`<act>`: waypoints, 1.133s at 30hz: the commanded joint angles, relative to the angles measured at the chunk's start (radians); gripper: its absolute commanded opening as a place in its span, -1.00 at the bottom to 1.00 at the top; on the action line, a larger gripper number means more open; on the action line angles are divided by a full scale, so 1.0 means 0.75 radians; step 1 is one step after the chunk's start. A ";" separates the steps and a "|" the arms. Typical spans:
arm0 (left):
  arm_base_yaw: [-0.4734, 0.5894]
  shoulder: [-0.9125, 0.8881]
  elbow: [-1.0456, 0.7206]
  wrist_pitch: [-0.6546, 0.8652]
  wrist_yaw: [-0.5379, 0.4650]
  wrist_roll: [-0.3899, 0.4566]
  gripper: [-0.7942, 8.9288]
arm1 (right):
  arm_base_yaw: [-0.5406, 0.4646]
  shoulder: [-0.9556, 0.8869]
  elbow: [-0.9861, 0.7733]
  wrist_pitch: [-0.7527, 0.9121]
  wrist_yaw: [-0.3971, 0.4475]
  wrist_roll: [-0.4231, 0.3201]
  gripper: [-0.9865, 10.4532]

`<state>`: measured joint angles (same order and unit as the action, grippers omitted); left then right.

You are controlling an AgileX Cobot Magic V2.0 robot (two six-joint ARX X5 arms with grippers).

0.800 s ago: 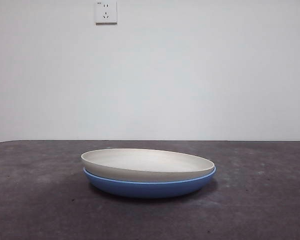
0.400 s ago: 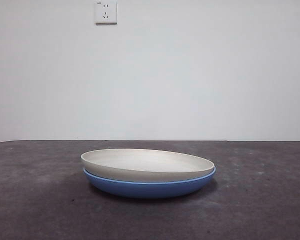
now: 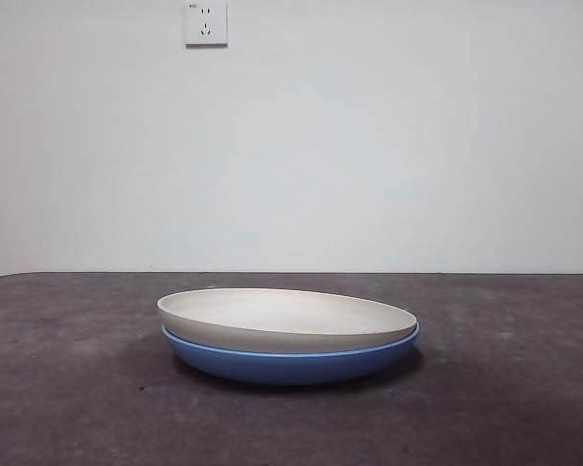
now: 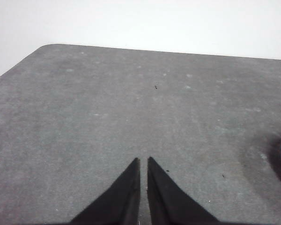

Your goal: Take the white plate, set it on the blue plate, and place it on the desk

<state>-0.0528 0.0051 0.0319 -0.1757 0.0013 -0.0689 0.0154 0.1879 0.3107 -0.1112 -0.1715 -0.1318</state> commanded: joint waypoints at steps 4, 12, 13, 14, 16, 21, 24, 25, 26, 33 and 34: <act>-0.002 -0.003 -0.027 0.020 -0.002 -0.004 -0.78 | -0.009 -0.142 -0.298 0.070 0.257 0.072 -0.81; -0.002 -0.003 -0.027 0.020 -0.002 -0.004 -0.78 | -0.009 -0.247 -0.400 -0.042 0.271 0.110 -0.81; -0.002 -0.003 -0.027 0.020 -0.002 -0.004 -0.78 | -0.009 -0.246 -0.400 -0.064 0.273 0.120 -0.81; -0.002 -0.003 -0.027 0.020 -0.002 -0.004 -0.78 | -0.009 -0.246 -0.400 -0.083 0.275 0.126 -0.81; -0.002 -0.003 -0.027 0.021 -0.002 -0.004 -0.78 | -0.009 -0.246 -0.400 -0.091 0.274 0.127 -0.81; -0.002 -0.003 -0.027 0.020 -0.002 -0.004 -0.78 | -0.009 -0.246 -0.400 -0.082 0.268 0.127 -0.81; -0.002 -0.003 -0.027 0.020 -0.002 -0.004 -0.78 | -0.008 -0.246 -0.400 -0.061 0.265 0.127 -0.81; -0.002 -0.003 -0.027 0.020 -0.002 -0.004 -0.78 | -0.008 -0.246 -0.399 -0.060 0.265 0.127 -0.81; -0.002 -0.003 -0.027 0.020 -0.002 -0.004 -0.78 | -0.008 -0.246 -0.399 -0.061 0.265 0.127 -0.81; -0.002 -0.003 -0.027 0.020 -0.002 -0.004 -0.78 | -0.008 -0.246 -0.399 -0.061 0.265 0.127 -0.81; -0.002 -0.003 -0.027 0.020 -0.002 -0.004 -0.78 | -0.008 -0.246 -0.399 -0.061 0.265 0.127 -0.81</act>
<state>-0.0528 0.0051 0.0319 -0.1753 0.0013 -0.0689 0.0101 0.0059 0.0162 -0.1650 0.0269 -0.0479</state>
